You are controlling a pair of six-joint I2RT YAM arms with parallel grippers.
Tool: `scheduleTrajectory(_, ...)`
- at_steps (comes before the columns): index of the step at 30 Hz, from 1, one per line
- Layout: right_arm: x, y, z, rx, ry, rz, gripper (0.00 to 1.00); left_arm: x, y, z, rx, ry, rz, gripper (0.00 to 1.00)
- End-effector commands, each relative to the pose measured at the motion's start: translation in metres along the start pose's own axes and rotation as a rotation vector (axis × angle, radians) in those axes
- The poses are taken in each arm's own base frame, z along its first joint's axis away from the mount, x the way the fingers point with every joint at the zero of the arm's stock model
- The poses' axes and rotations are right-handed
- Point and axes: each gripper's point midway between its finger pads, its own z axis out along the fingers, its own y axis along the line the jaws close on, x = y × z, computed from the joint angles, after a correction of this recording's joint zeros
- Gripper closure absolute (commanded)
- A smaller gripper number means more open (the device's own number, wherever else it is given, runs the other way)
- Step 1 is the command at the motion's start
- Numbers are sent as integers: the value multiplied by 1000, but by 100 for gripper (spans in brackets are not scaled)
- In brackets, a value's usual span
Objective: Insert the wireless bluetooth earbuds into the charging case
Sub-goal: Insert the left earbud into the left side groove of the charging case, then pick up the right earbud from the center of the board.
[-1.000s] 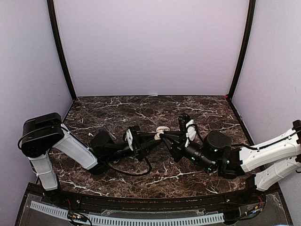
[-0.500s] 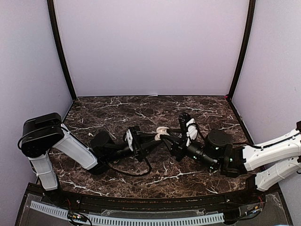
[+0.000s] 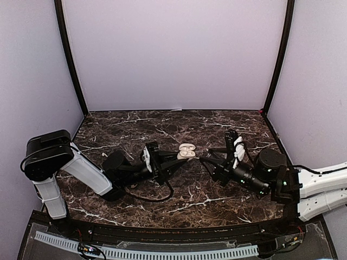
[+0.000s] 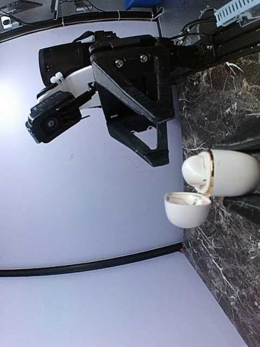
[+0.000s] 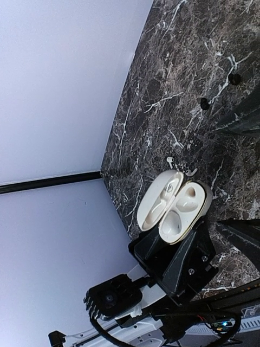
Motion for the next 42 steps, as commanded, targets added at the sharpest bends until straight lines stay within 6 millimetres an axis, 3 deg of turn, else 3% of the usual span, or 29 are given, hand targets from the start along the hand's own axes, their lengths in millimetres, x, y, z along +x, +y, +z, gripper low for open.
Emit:
scheduleTrajectory(1, 7, -15, 1, 26, 68, 28, 49, -56, 4, -12, -11, -219, -14, 100)
scheduleTrajectory(7, 16, -29, 7, 37, 150, 63, 49, -51, 13, -27, -14, -190, -97, 100)
scheduleTrajectory(11, 32, -41, 17, 32, 231, 127, 48, -46, 23, -46, -36, -158, -143, 100)
scheduleTrajectory(20, 72, -71, 49, 95, 418, 316, 45, -45, 52, -111, -130, -100, -188, 100)
scheduleTrajectory(24, 95, -67, 65, 49, 487, 296, 41, -49, 71, -140, -211, -99, -205, 100)
scheduleTrajectory(33, 138, -66, 114, 75, 684, 260, 46, -51, 104, -188, -366, -106, -255, 100)
scheduleTrajectory(42, 159, -27, 172, 63, 727, 133, 46, -35, 131, -220, -567, -49, -242, 100)
